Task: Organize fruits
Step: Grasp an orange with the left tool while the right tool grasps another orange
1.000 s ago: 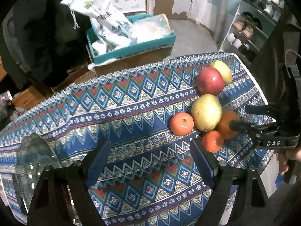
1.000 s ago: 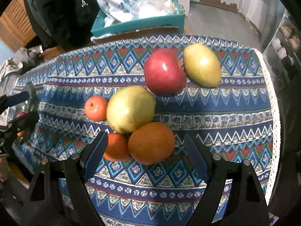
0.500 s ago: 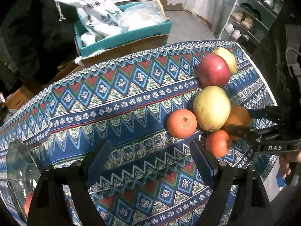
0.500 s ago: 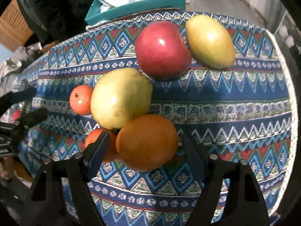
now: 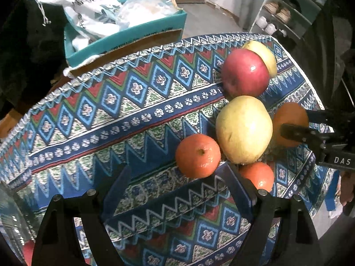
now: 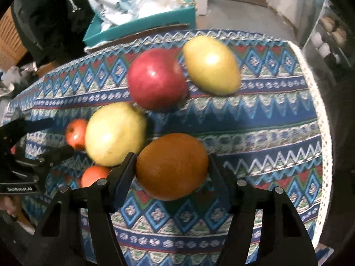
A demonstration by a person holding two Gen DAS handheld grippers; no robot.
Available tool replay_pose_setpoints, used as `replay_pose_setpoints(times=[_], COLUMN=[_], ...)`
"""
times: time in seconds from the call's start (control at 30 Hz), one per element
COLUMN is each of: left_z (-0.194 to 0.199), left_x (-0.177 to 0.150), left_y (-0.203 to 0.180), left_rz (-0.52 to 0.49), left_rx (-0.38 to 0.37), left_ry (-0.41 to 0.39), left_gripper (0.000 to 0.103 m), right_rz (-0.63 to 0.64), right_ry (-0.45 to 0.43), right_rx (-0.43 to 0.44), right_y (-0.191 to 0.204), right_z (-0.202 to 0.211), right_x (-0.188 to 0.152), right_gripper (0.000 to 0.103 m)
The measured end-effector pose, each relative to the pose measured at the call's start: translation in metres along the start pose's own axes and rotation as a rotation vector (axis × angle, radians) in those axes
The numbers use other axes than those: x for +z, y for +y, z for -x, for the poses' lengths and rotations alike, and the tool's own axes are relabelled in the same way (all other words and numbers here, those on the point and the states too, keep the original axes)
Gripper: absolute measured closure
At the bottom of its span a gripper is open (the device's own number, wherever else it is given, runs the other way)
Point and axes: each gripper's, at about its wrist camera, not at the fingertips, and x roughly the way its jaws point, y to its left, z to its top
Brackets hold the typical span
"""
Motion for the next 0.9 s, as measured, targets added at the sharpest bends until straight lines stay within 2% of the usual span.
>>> replay_pose_setpoints(times=[0.1, 0.33, 0.4, 0.43, 0.47, 0.5, 0.57, 0.67, 0.9], left_z=[-0.009, -0.023, -0.025, -0.025, -0.025, -0.024, -0.024, -0.022, 0.001], left_x=[0.002, 0.006, 0.006, 0.006, 0.005, 0.005, 0.005, 0.002, 0.000], left_y=[0.000, 0.004, 0.004, 0.003, 0.001, 0.000, -0.004, -0.010, -0.009], left_rz=[0.012, 0.047, 0.042, 0.036, 0.024, 0.017, 0.010, -0.021, -0.018], left_rx=[-0.013, -0.053, -0.068, -0.077, -0.077, -0.094, -0.125, -0.082, -0.073], left_ry=[0.014, 0.020, 0.020, 0.018, 0.010, 0.007, 0.015, -0.003, -0.052], left_gripper=[0.016, 0.018, 0.029, 0.029, 0.034, 0.046, 0.056, 0.056, 0.057], right_rz=[-0.007, -0.004, -0.006, -0.008, -0.009, -0.008, -0.004, 0.009, 0.033], right_ry=[0.019, 0.001, -0.001, -0.001, -0.002, -0.002, -0.004, -0.013, -0.061], right_rx=[0.002, 0.011, 0.013, 0.015, 0.015, 0.015, 0.012, 0.007, -0.004], right_y=[-0.005, -0.003, -0.003, -0.003, -0.004, -0.004, -0.003, 0.001, 0.010], right_z=[-0.009, -0.011, -0.012, -0.012, -0.011, -0.011, -0.011, -0.010, 0.005], right_x=[0.000, 0.003, 0.004, 0.004, 0.004, 0.004, 0.005, 0.005, 0.008], right_gripper=[0.037, 0.037, 0.037, 0.037, 0.037, 0.037, 0.038, 0.038, 0.038])
